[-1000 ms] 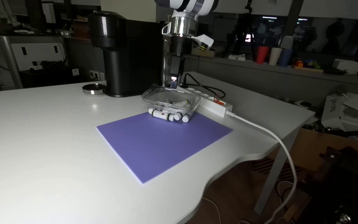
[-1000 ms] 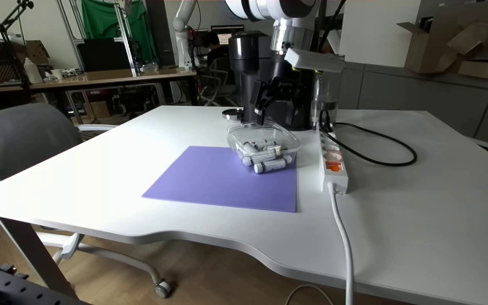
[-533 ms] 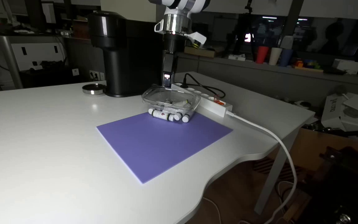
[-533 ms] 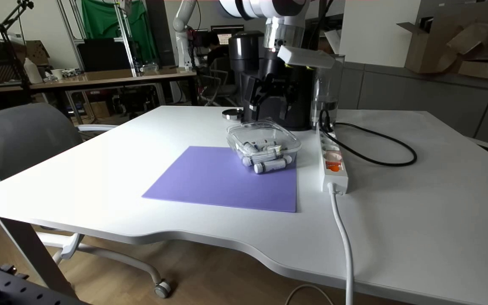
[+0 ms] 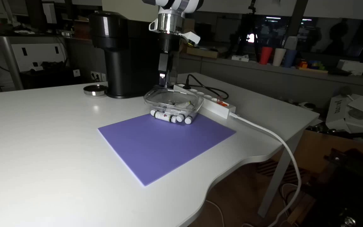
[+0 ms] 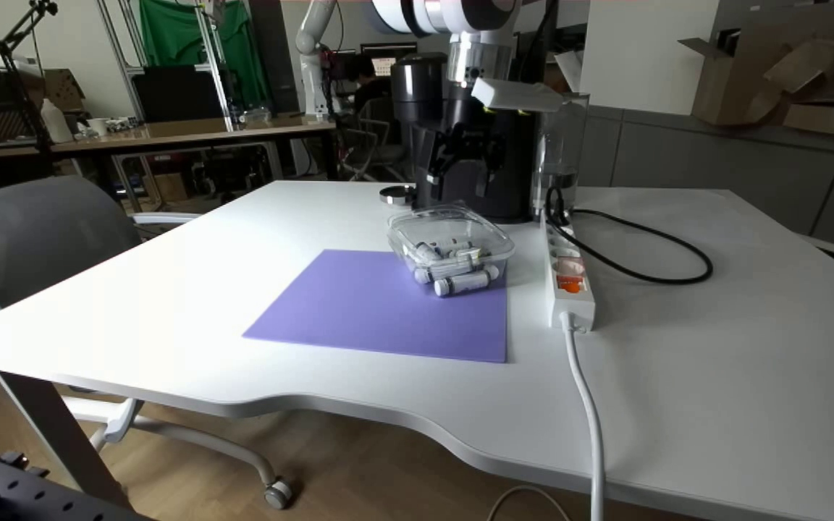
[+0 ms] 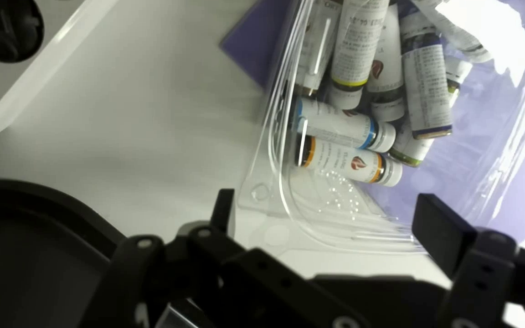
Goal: Open the container
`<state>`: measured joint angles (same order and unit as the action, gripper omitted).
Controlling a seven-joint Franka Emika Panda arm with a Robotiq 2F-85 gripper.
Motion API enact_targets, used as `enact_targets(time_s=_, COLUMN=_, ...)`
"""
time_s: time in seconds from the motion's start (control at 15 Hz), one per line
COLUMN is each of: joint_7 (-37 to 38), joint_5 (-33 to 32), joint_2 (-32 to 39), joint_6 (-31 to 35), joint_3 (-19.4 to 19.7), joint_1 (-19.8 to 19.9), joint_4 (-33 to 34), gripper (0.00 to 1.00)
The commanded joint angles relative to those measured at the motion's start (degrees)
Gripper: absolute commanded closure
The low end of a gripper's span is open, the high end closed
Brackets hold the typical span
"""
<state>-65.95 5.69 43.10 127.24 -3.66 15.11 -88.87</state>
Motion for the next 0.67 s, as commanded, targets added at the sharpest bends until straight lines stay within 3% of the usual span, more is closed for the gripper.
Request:
enact_targets(time_s=0.0, joint_7=0.52, joint_5=-0.17, joint_2=0.46, joint_6=-0.59, joint_3=0.1, joint_1=0.0, joint_4=0.81, gripper=0.0)
enact_targets(time_s=0.6, joint_7=2.05, joint_5=-0.21, joint_2=4.73, joint_6=-3.38, joint_3=0.51, joint_1=-0.21, joint_4=5.22, gripper=0.0)
